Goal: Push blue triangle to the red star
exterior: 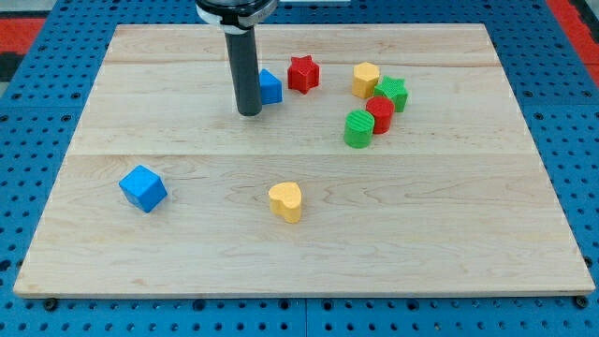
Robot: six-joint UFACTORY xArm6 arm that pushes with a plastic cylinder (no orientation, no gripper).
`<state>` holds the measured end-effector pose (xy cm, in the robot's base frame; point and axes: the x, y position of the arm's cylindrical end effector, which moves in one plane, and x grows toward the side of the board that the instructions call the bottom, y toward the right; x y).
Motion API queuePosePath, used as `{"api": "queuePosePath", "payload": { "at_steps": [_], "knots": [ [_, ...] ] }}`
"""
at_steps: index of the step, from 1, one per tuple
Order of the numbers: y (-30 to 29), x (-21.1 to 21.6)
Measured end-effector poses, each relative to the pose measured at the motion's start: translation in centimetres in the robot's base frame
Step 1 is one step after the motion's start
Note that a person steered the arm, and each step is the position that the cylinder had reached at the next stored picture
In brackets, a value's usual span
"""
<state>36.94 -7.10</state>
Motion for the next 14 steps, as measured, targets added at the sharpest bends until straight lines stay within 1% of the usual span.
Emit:
{"api": "queuePosePath", "payload": {
  "at_steps": [3, 8, 10, 12, 14],
  "knots": [
    [0.0, -1.8],
    [1.7, -1.8],
    [-3.2, -1.3],
    [-2.7, -3.1],
    [-0.9, -3.2]
  ]
}}
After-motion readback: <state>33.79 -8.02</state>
